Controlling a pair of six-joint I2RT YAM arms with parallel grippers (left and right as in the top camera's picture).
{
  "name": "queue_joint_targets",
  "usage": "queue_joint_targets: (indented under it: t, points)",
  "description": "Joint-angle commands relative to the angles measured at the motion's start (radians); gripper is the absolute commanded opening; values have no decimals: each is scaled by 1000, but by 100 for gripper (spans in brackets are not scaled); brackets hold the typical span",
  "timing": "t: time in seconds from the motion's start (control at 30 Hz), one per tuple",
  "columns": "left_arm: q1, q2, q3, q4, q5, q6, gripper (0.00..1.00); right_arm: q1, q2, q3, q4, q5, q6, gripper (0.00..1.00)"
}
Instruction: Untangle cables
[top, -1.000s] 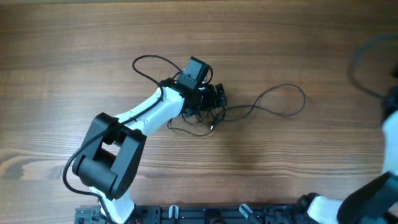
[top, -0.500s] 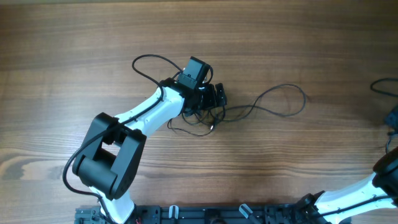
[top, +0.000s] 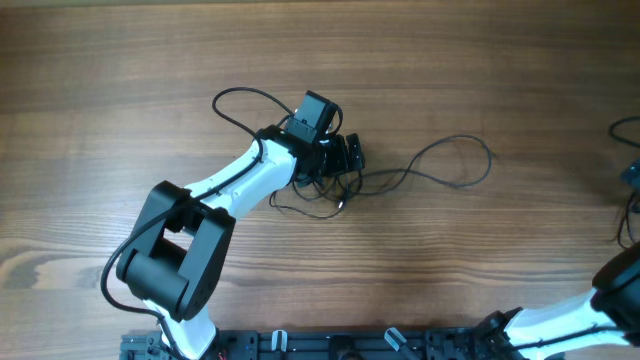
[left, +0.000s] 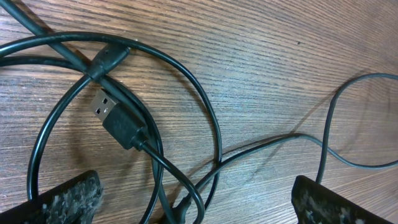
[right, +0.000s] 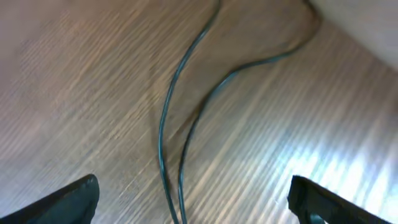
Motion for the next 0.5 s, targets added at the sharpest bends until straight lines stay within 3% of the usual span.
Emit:
queue_joint_targets:
  t: [0.0, 0.13, 0.23, 0.47]
  points:
    - [-2, 11, 2, 0, -14, 20, 100, 3, -143, 22, -83, 109, 363, 100]
    - [-2, 11, 2, 0, -14, 20, 100, 3, -319, 22, -373, 163, 857, 100]
    - [-2, 11, 2, 0, -14, 20, 100, 3, -394, 22, -512, 144, 1052, 100]
    - [-2, 11, 2, -1, -14, 21, 100, 3, -389, -16, -502, 138, 1026, 100]
